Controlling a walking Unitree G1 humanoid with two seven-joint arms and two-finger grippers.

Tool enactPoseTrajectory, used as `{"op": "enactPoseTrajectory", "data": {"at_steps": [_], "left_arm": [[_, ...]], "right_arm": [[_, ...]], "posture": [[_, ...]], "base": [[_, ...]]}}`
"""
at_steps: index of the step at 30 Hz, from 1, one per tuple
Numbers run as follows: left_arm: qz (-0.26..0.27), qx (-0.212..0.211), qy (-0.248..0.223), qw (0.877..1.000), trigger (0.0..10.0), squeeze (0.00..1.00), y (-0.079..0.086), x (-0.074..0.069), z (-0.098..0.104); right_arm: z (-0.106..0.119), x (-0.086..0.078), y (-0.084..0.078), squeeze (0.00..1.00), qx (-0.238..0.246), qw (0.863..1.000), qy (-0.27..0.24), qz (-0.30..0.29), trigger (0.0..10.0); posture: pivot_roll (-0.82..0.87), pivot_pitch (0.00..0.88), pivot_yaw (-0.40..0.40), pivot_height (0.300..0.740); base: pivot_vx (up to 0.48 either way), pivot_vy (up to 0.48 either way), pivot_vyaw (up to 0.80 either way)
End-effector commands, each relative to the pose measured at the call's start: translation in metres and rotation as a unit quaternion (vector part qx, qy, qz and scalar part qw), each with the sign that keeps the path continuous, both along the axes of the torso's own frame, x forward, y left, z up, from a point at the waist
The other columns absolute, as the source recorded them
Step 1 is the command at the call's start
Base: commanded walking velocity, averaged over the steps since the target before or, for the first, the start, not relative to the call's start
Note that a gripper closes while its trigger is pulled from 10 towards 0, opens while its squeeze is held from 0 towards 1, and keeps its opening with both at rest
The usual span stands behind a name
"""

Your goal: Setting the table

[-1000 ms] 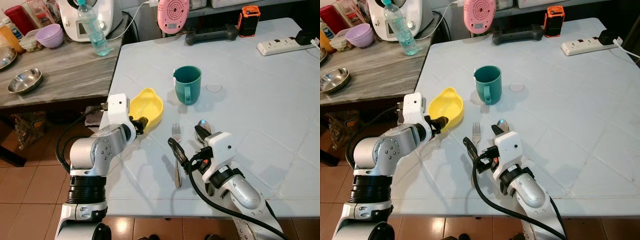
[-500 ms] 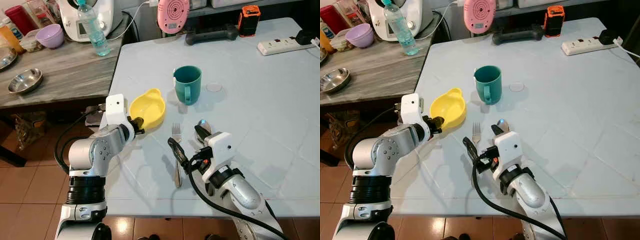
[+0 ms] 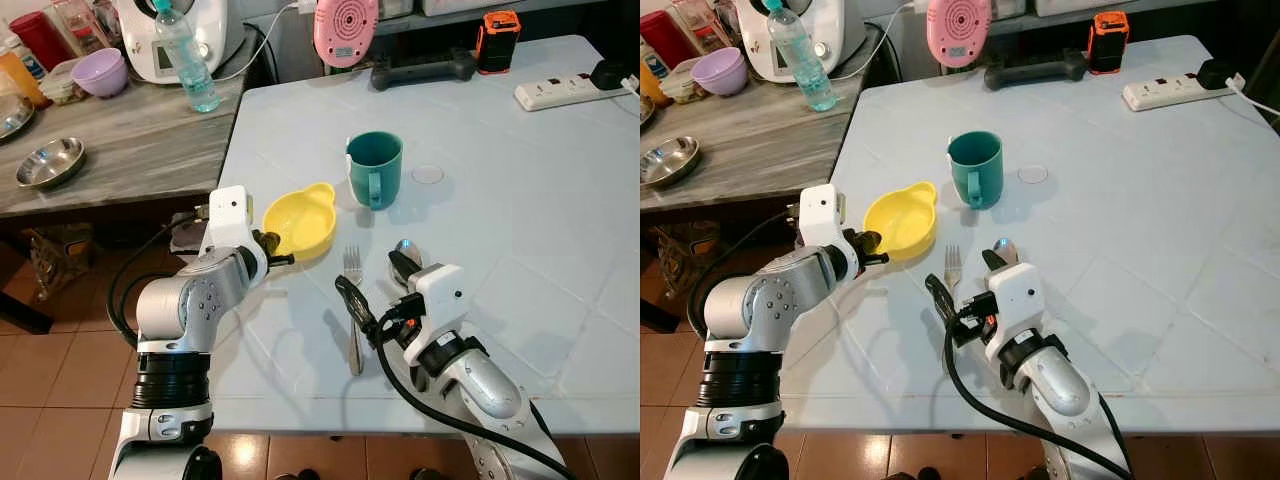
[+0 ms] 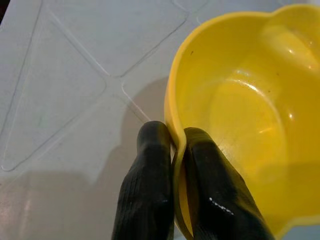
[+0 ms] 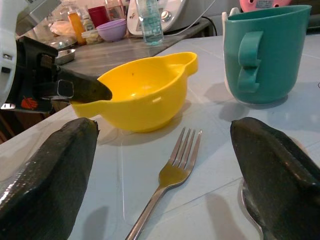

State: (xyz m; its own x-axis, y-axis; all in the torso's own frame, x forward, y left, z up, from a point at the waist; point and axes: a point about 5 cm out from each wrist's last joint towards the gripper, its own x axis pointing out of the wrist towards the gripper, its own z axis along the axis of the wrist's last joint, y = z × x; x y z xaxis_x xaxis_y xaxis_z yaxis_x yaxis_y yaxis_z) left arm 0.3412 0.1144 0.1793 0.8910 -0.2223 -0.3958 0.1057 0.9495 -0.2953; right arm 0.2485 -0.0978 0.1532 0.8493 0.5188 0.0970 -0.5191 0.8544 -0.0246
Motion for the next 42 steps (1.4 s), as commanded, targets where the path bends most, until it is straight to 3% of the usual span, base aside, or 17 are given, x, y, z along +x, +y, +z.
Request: {"op": "enactPoseTrajectory", "data": {"at_steps": [1, 10, 16, 18, 23, 26, 29, 33, 36, 37, 39, 42], "left_arm": [[0.016, 0.015, 0.016, 1.0, 0.0, 0.0, 0.01, -0.002, -0.009], [0.033, 0.019, 0.009, 0.999, 0.0, 0.0, 0.016, -0.002, -0.011], [0.116, 0.019, -0.004, 0.993, 0.0, 0.0, 0.042, -0.002, -0.013], [0.144, 0.011, -0.039, 0.989, 0.0, 0.0, 0.06, -0.005, -0.009], [0.147, 0.032, -0.114, 0.982, 0.0, 0.0, 0.075, -0.01, 0.005], [0.165, 0.019, -0.153, 0.974, 0.0, 0.0, 0.089, -0.018, 0.011], [0.202, 0.034, -0.194, 0.96, 0.0, 0.0, 0.114, -0.041, 0.006], [0.192, 0.085, -0.227, 0.951, 0.0, 0.0, 0.115, -0.057, -0.003], [0.23, 0.074, -0.227, 0.943, 0.0, 0.0, 0.116, -0.075, -0.017], [0.23, 0.074, -0.227, 0.943, 0.0, 0.0, 0.116, -0.075, -0.017], [0.226, 0.105, -0.233, 0.94, 0.0, 0.0, 0.108, -0.082, -0.021], [0.215, 0.129, -0.252, 0.935, 1.4, 0.0, 0.101, -0.089, -0.022]], "right_arm": [[-0.006, -0.001, 0.005, 0.0, 0.003, 1.0, 0.018, 0.009, 10.0], [-0.006, 0.0, 0.005, 0.0, 0.002, 1.0, 0.016, 0.009, 10.0], [-0.006, 0.001, 0.005, 0.0, 0.001, 1.0, 0.014, 0.01, 10.0], [-0.006, 0.003, 0.002, 0.0, -0.002, 1.0, 0.012, 0.009, 10.0], [-0.006, 0.005, -0.001, 0.0, -0.003, 1.0, 0.01, 0.005, 10.0], [-0.005, 0.007, 0.0, 0.0, -0.006, 1.0, 0.008, 0.01, 10.0], [-0.004, 0.01, 0.0, 0.0, -0.008, 1.0, 0.004, 0.014, 10.0], [-0.004, 0.012, -0.001, 0.0, -0.009, 1.0, 0.003, 0.019, 10.0], [-0.002, 0.015, -0.001, 0.0, -0.01, 1.0, -0.002, 0.025, 10.0], [-0.002, 0.015, -0.001, 0.0, -0.01, 1.0, -0.002, 0.025, 10.0], [0.0, 0.016, -0.002, 0.0, -0.011, 1.0, -0.007, 0.028, 10.0], [0.002, 0.018, -0.002, 0.0, -0.009, 1.0, -0.011, 0.027, 10.0]], "posture": [[-0.21, 0.164, 0.211, 0.74], [-0.21, 0.162, 0.212, 0.74], [-0.2, 0.153, 0.207, 0.74], [-0.21, 0.146, 0.197, 0.74], [-0.19, 0.138, 0.177, 0.74], [-0.19, 0.133, 0.171, 0.74], [-0.18, 0.126, 0.159, 0.74], [-0.17, 0.119, 0.141, 0.74], [-0.17, 0.112, 0.121, 0.74], [-0.17, 0.112, 0.121, 0.74], [-0.16, 0.109, 0.11, 0.74], [-0.16, 0.108, 0.103, 0.74]], "base": [[0.0, 0.0, 0.0], [0.0, 0.0, 0.0], [0.0, 0.0, 0.0], [0.0, 0.0, 0.0], [0.0, 0.0, 0.0], [0.0, 0.0, 0.0], [0.0, 0.0, 0.0], [0.0, 0.0, 0.0], [0.0, 0.0, 0.0], [0.0, 0.0, 0.0], [0.0, 0.0, 0.0], [0.0, 0.0, 0.0]]}}
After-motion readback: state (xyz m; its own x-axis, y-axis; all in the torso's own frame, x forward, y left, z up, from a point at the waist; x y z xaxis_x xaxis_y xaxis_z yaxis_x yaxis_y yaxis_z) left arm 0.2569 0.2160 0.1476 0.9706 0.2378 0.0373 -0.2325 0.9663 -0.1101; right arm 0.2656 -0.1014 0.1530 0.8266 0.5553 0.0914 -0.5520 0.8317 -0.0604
